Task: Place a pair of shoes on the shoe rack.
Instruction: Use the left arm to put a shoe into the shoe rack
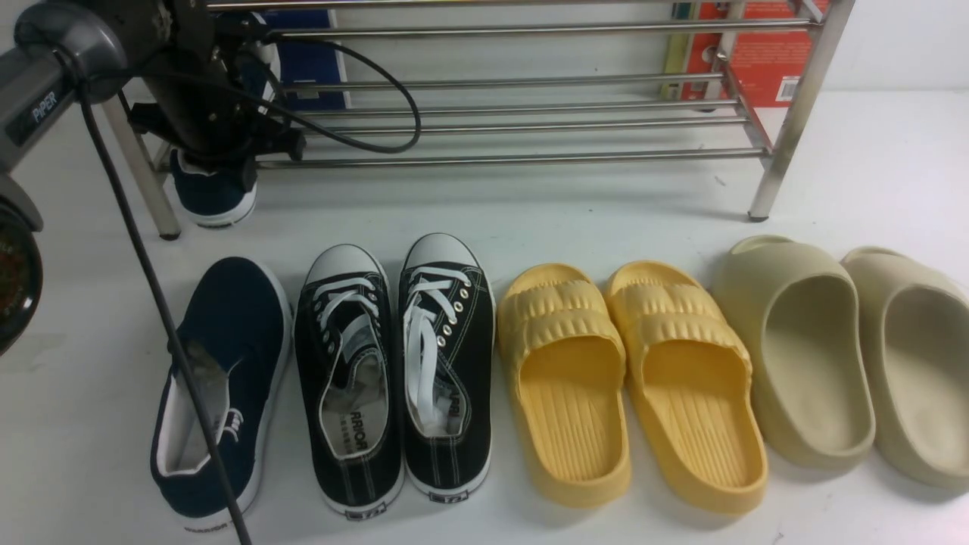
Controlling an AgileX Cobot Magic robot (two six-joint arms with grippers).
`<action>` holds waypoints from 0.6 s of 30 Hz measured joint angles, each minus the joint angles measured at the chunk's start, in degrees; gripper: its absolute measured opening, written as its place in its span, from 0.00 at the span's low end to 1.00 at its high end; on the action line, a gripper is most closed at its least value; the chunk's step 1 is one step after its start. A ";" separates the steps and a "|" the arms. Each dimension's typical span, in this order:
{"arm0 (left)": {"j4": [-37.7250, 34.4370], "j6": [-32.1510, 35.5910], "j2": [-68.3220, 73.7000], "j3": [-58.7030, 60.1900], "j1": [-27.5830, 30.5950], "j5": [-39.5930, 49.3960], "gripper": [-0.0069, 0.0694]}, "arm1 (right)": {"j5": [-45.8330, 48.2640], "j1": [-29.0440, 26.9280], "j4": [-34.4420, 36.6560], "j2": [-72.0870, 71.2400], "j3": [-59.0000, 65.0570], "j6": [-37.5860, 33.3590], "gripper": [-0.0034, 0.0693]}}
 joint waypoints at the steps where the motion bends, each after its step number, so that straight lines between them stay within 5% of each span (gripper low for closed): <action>1: 0.00 0.00 0.00 0.00 0.00 -0.07 0.10 | 0.00 0.00 0.00 0.00 0.00 0.00 0.38; 18: 0.54 0.00 -0.67 -0.43 0.00 -4.57 0.29 | 0.00 0.00 0.00 0.00 0.00 0.00 0.38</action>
